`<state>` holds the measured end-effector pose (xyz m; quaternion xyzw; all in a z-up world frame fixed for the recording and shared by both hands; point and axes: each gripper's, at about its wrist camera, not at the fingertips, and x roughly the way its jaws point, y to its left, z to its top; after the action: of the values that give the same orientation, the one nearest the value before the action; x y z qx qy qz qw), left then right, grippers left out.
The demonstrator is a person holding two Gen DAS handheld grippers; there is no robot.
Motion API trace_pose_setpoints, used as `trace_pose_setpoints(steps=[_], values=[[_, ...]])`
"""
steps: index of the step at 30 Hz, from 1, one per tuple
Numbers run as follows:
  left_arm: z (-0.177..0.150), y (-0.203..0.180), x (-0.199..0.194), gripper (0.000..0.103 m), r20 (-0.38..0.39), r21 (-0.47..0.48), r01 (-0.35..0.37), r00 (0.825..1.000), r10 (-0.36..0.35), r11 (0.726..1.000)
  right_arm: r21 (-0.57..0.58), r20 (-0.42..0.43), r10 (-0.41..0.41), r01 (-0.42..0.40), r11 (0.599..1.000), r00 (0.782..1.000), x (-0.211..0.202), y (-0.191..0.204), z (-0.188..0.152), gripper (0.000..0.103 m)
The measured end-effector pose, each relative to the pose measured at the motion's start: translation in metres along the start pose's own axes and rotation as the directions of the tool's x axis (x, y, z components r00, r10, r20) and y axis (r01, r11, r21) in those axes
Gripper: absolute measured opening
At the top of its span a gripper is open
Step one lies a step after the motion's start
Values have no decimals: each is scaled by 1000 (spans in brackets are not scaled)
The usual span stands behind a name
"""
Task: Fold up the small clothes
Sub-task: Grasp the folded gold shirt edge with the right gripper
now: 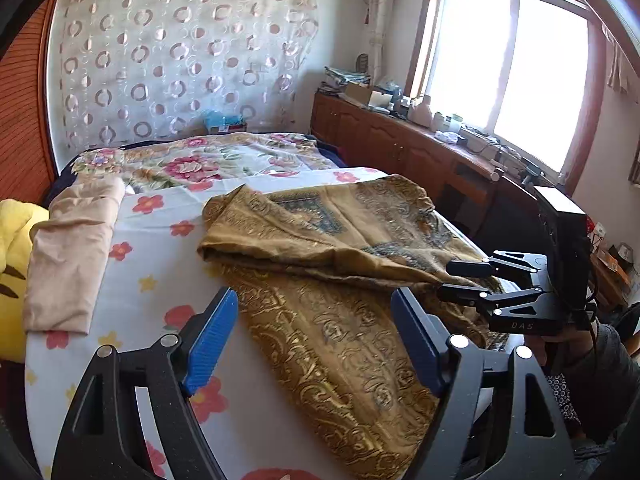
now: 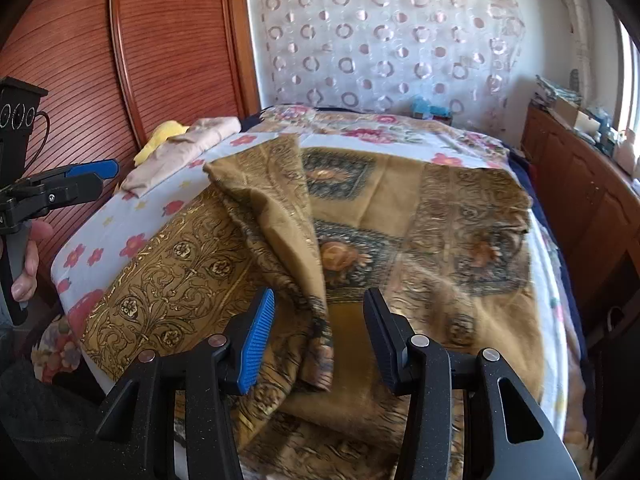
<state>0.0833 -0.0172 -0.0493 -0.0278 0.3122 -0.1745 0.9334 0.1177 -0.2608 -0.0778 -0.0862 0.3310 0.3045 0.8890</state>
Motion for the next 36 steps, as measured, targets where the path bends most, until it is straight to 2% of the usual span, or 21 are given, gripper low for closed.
trace_pose_setpoints(steps=[6,11,15,17,20,26,30,36], values=[[-10,12,3,80,-14,-12,-27,1000,27,1000,-31,-47,20,-21,999,999,26,9,8,48],[-15,17,1,80,-18,-23,-31,999,31,999,-63,-66,2,-7,998,998,40,16,14,48],[-18,20,3,80,-24,-28,-36,999,35,999,-90,-70,-7,1,996,998,44,22,16,31],[-20,20,4,80,-26,-33,-37,999,36,999,-103,-71,-17,10,995,997,46,25,14,13],[-20,21,4,80,-27,-34,-39,999,38,999,-121,-48,-29,23,992,998,40,28,13,5],[-21,20,6,80,-23,-40,-40,999,39,998,-108,62,-24,31,994,998,13,28,21,4],[-22,16,5,80,-13,-37,-35,999,34,999,-98,126,-49,61,993,991,-11,21,26,4],[-22,8,9,80,-14,-28,-21,1000,21,999,-57,146,-137,146,988,980,-32,-5,17,4]])
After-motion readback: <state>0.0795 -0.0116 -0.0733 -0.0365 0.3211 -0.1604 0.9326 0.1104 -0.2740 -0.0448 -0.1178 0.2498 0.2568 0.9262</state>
